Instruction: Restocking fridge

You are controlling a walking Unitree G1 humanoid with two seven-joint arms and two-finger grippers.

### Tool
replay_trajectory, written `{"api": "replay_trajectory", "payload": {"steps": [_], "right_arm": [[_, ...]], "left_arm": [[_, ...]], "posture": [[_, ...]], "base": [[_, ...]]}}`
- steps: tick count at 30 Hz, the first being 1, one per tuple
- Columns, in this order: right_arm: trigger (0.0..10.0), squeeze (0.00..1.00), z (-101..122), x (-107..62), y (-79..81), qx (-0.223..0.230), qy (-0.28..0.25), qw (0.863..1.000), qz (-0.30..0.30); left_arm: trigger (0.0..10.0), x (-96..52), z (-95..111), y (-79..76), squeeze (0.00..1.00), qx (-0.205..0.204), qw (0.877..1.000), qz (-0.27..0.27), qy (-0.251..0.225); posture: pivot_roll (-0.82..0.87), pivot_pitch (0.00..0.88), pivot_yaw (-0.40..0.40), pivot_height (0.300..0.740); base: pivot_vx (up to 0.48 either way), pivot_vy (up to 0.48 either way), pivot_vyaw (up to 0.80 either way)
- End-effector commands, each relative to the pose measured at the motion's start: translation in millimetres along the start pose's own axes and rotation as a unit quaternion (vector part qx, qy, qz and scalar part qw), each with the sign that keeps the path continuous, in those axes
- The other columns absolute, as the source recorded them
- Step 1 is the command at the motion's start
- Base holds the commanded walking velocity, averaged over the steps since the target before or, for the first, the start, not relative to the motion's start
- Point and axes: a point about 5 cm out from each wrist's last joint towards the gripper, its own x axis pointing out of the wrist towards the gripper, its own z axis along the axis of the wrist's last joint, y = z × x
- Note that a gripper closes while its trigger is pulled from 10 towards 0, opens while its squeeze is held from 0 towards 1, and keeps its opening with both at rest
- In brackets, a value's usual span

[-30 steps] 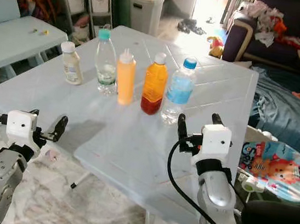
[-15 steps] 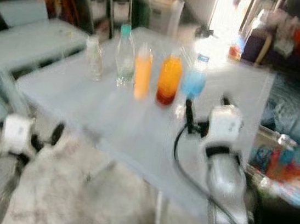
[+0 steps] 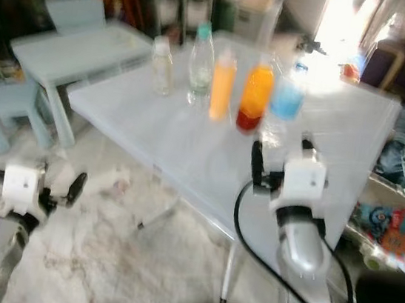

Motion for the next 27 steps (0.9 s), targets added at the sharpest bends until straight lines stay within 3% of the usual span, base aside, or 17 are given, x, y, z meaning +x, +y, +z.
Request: {"api": "replay_trajectory", "payload": {"steps": [1, 27], "right_arm": [[10.0, 0.0, 11, 1.2, -0.1, -0.004, -0.023, 1.0, -0.001], [10.0, 0.0, 1, -12.9, 6.8, 0.02, -0.001, 1.0, -0.019]], "left_arm": [[10.0, 7.0, 12, -4.7, 0.0, 0.006, 1.0, -0.015, -0.023], [10.0, 12.4, 17, -10.5, 0.0, -0.002, 0.999, -0.029, -0.034]], "posture": [[-0.02, 0.01, 0.033, 0.74], [-0.03, 0.0, 0.048, 0.74]], "base": [[0.0, 0.0, 0.0], [0.242, 0.0, 0.02]]}}
